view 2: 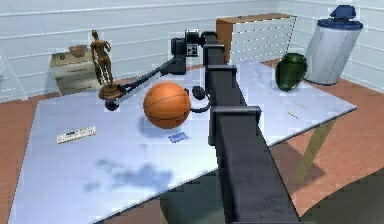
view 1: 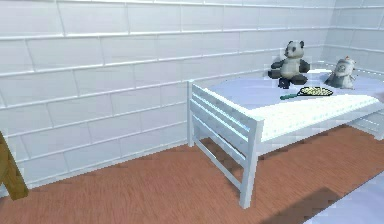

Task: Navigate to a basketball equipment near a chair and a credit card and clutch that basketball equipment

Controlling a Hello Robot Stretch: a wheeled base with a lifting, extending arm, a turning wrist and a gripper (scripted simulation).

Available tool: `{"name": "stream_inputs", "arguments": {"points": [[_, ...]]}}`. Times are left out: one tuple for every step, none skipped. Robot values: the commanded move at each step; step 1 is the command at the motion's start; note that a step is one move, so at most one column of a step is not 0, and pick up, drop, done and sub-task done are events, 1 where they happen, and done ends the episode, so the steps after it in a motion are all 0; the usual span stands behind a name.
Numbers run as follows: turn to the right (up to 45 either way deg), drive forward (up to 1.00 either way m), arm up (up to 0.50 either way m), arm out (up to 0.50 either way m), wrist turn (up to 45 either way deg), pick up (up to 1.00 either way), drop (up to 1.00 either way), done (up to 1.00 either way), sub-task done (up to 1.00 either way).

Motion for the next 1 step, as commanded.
{"name": "stream_inputs", "arguments": {"points": [[0.0, 0.0, 0.0, 0.0, 45.0, 0.0, 0.0, 0.0, 0.0]]}}
